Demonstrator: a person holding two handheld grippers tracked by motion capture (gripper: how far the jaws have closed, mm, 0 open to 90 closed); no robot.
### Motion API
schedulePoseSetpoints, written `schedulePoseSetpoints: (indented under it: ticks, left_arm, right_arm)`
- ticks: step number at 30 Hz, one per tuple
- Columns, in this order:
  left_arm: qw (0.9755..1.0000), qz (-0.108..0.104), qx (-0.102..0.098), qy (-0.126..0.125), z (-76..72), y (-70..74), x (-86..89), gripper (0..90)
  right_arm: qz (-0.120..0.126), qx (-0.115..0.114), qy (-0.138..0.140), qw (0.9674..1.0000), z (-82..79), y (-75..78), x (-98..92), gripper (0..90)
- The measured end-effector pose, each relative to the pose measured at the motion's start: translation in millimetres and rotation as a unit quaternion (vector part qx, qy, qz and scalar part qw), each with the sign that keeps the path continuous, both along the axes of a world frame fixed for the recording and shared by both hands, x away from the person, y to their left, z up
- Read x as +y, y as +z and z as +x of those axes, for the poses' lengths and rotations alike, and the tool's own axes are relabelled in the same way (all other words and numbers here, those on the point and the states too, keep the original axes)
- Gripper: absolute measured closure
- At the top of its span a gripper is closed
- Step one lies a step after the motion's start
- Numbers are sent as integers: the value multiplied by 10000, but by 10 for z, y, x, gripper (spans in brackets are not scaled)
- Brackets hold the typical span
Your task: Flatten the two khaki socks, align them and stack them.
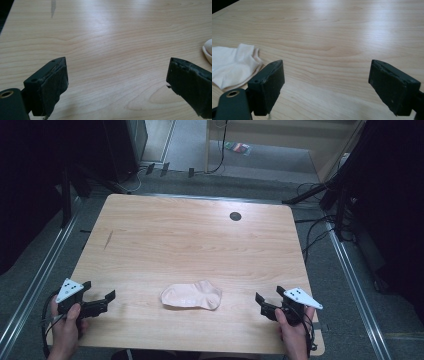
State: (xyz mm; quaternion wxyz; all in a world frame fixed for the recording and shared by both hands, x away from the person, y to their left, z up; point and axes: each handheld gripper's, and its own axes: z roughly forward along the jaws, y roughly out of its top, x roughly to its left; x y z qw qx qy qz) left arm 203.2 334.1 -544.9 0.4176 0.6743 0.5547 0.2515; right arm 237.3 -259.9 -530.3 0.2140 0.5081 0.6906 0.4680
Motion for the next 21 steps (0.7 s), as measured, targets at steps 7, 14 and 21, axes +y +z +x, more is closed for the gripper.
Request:
schedulePoseSetpoints:
  ticks: [7,14,21]
  left_arm:
    - [10000,48,-3,35,-91,-14,126,43]
    - [9999,73,3,139,-136,-15,231,43]
    - [9998,-9,53,216,-100,-52,275,43]
  right_arm:
    - [-147,20,-256,9996,-110,-47,-272,133]
    - [-154,95,-460,9988,-216,-97,-510,133]
    - [-89,158,-466,9987,-265,-159,-661,133]
